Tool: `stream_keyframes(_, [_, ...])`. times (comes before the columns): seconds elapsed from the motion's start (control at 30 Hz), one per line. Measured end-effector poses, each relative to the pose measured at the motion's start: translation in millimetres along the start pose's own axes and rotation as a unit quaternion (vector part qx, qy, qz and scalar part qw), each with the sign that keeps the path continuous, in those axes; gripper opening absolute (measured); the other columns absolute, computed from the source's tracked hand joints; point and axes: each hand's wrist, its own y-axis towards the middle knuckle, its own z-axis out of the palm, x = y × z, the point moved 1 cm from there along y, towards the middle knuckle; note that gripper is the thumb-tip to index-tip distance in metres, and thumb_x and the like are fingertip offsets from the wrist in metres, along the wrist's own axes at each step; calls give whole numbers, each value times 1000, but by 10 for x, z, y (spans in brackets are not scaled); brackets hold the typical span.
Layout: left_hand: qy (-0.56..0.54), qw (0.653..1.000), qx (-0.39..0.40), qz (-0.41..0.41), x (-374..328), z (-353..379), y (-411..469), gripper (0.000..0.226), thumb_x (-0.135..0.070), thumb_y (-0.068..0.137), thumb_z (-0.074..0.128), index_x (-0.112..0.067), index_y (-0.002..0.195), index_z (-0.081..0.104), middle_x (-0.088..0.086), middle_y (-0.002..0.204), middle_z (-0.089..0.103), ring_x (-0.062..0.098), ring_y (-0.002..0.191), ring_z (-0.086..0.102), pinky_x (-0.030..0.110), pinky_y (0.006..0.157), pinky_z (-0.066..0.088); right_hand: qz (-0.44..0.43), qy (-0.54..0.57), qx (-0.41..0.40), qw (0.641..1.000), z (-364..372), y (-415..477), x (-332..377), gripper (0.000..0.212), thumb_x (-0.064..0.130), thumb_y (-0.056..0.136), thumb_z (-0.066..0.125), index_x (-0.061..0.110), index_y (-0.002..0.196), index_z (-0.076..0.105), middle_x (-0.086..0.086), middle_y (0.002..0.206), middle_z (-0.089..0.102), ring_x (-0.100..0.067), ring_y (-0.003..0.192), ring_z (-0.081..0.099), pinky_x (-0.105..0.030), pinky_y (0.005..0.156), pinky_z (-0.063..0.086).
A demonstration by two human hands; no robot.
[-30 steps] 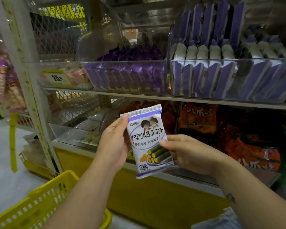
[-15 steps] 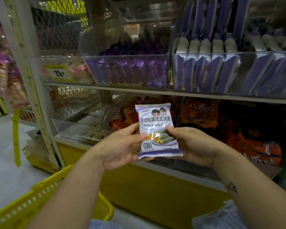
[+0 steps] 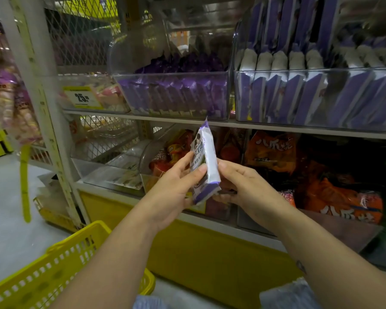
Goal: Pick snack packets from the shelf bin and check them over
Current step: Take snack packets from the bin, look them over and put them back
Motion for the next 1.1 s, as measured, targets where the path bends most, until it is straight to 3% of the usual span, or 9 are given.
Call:
stream_keyframes(0.1, [-59, 997, 44, -29, -45, -3, -48, 62, -34, 83, 64, -30, 142, 46, -1, 104, 71, 14, 87, 67, 35, 74, 53, 3, 9, 9, 1000, -10, -4, 3, 27, 24, 100, 46, 41, 111, 64, 14, 99, 74, 4, 88, 68, -13, 66, 52])
stream_keyframes(0.2, [-111, 990, 76, -42, -73, 24, -81, 50, -29, 88, 61, -25, 137, 53, 7, 103, 65, 17, 84, 64, 36, 74, 51, 19, 26, 4, 999, -26, -2, -13, 33, 24, 96, 53, 34, 127, 57, 6, 115, 70, -5, 101, 67, -24, 79, 57])
stream_keyframes(0.33, [-168, 975, 128, -65, -78, 25, -96, 57, -21, 82, 61, -23, 139, 53, 12, 120, 57, 28, 105, 51, 43, 89, 42, 79, 141, -8, 987, -64, 12, -32, 89, 24, 76, 70, 20, 151, 23, -6, 128, 60, -20, 109, 66, -37, 85, 57])
stream_keyframes(0.4, [-176, 969, 158, -70, -88, 18, -108, 60, -16, 80, 57, -25, 139, 53, 11, 123, 61, 27, 105, 54, 40, 86, 45, 87, 170, -2, 982, -110, 7, -23, 98, 19, 71, 72, 15, 152, 17, -11, 130, 59, -23, 109, 66, -37, 82, 59])
stream_keyframes(0.63, [-159, 965, 192, -83, -61, -50, -130, 68, -6, 80, 45, -25, 144, 44, 14, 140, 55, 31, 116, 53, 42, 95, 47, 51, 155, 45, 986, -219, -23, 4, 56, 5, 70, 72, 9, 125, 58, -10, 111, 71, -24, 105, 68, -33, 75, 59])
stream_keyframes(0.8, [-165, 959, 220, -68, -104, -85, -134, 56, -17, 75, 49, -23, 129, 63, 11, 133, 61, 29, 113, 62, 43, 93, 53, 14, 132, 28, 991, -252, -27, -8, 58, 5, 65, 77, 8, 119, 57, -12, 110, 70, -27, 103, 69, -40, 78, 59])
stream_keyframes(0.9, [-91, 980, 169, -43, -107, -96, -119, 47, -25, 82, 43, -26, 121, 69, 7, 127, 65, 30, 117, 60, 43, 89, 53, -29, 42, 11, 999, -237, -41, 13, 59, 16, 63, 81, 13, 116, 55, -11, 113, 68, -26, 105, 68, -50, 89, 54])
stream_keyframes(1.0, [-32, 999, 16, 30, -93, -134, -72, 43, -21, 93, 33, -23, 116, 69, 8, 114, 68, 30, 105, 55, 41, 86, 42, -73, -60, -26, 995, -235, -45, 53, 43, 21, 67, 81, 23, 102, 57, -2, 104, 70, -18, 100, 68, -43, 79, 59])
stream_keyframes(1.1, [86, 988, -58, 118, -152, -132, -66, 42, -22, 81, 45, -38, 114, 66, -8, 122, 66, 11, 112, 60, 35, 90, 45, -123, -166, -69, 976, -229, -58, 83, 36, 13, 76, 79, 36, 97, 61, 10, 97, 66, -7, 94, 65, -30, 70, 60])
